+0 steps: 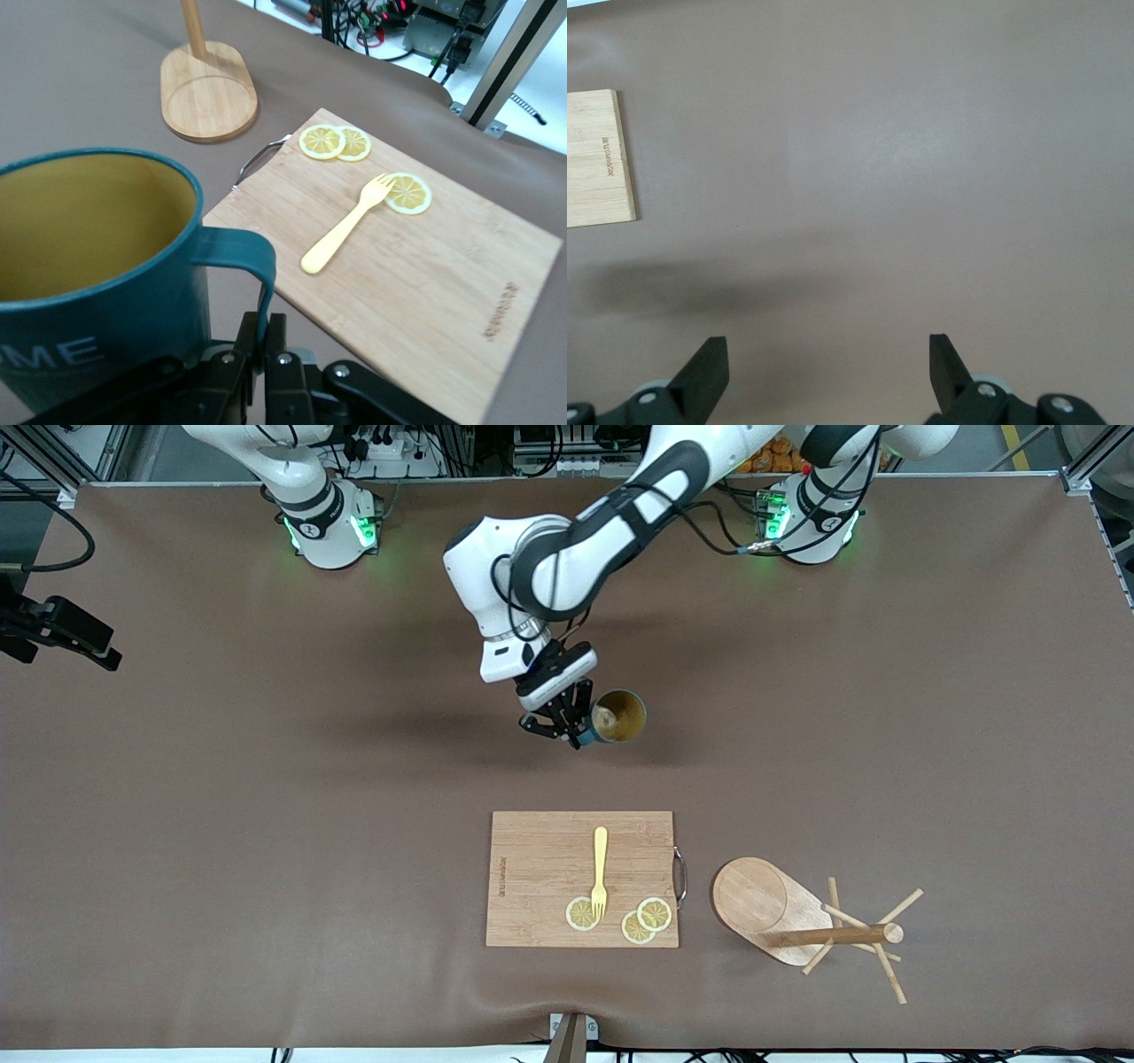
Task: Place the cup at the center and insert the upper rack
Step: 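Lift the mug by its handle and carry it toward the wooden stand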
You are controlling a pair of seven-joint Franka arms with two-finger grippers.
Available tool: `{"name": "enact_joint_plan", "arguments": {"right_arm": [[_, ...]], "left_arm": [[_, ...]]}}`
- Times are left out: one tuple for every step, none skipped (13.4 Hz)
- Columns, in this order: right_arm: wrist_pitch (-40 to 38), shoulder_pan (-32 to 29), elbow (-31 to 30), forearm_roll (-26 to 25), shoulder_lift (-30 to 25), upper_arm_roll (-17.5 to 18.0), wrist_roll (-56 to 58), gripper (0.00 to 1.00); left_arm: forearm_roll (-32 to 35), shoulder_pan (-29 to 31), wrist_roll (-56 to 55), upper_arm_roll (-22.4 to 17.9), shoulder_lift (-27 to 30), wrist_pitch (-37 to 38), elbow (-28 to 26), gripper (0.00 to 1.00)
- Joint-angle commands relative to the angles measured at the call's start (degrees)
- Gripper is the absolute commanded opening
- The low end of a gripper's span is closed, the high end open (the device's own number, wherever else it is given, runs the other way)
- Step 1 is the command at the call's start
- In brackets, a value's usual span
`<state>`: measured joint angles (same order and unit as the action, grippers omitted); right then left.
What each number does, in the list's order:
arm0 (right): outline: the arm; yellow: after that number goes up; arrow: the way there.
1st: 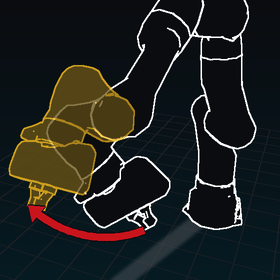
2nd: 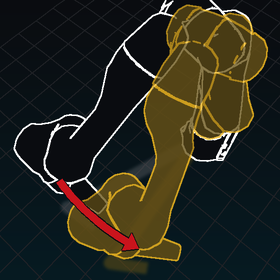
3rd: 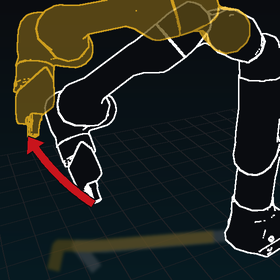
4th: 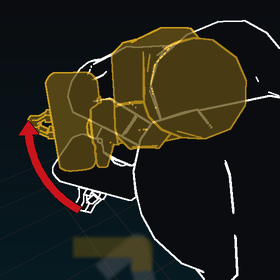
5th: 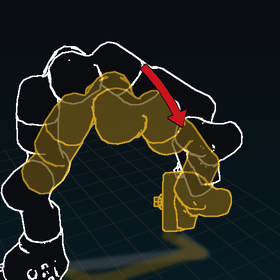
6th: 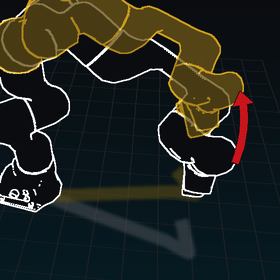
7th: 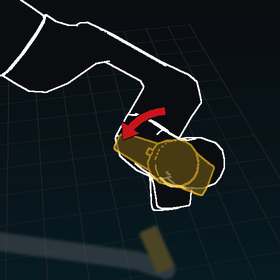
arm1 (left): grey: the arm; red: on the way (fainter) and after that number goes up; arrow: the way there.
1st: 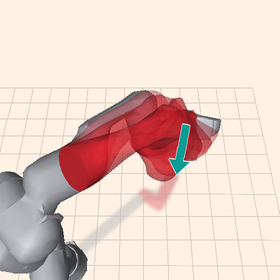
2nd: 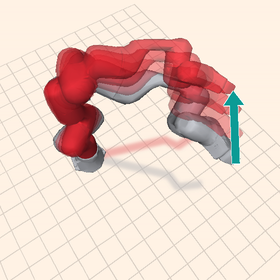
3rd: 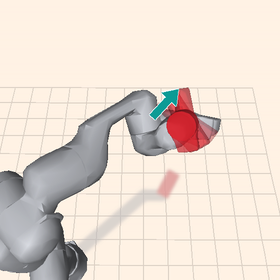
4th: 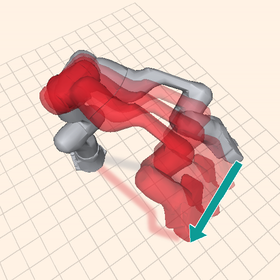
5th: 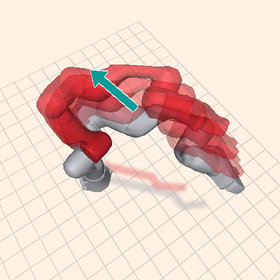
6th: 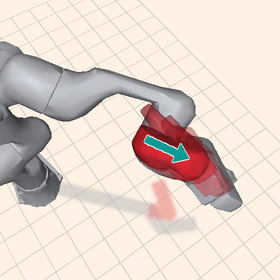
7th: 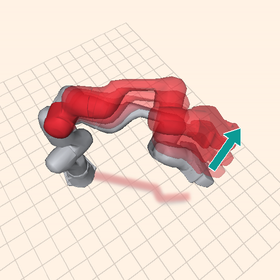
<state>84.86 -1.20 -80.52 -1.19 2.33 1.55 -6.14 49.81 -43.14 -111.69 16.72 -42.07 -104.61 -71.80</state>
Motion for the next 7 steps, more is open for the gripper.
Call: {"name": "enact_joint_plan", "arguments": {"right_arm": [[-0.92, 0.41, 1.6, -0.83, 0.75, -0.14, -0.71, 1.0], [-0.92, 0.5, 1.6, -0.83, 0.75, -0.14, -0.71, 1.0], [-0.92, 0.32, 1.51, -0.92, 0.84, -0.14, -0.71, 1.0], [-1.1, 0.24, 1.51, -0.92, 0.75, -0.14, -0.71, 1.0], [-1.45, 0.32, 1.51, -0.92, 0.75, -0.14, -0.71, 1.0], [-1.62, 0.32, 1.51, -0.92, 0.75, -0.14, -0.71, 1.0], [-1.63, 0.24, 1.51, -0.92, 0.75, -0.14, -0.71, 1.0]], "left_arm": [[-6.19, 4.1, 3.4, 0.33, 5.14, -4.44, -1.06, 0.0], [-9.09, 5.69, 4.1, 0.33, 6.46, -7.07, -1.06, 0.0], [-12.86, 7.18, 4.72, 0.41, 7.43, -9.71, -1.06, 0.0], [-16.9, 8.59, 5.94, 0.33, 8.57, -11.56, -1.15, 0.0], [-20.42, 9.82, 7.96, 0.33, 9.28, -12.71, -1.06, 0.0], [-22.81, 10.79, 9.11, 0.41, 9.81, -13.5, -1.06, 0.0], [-24.83, 11.58, 9.38, 0.33, 10.34, -14.47, -1.06, 0.0]]}}
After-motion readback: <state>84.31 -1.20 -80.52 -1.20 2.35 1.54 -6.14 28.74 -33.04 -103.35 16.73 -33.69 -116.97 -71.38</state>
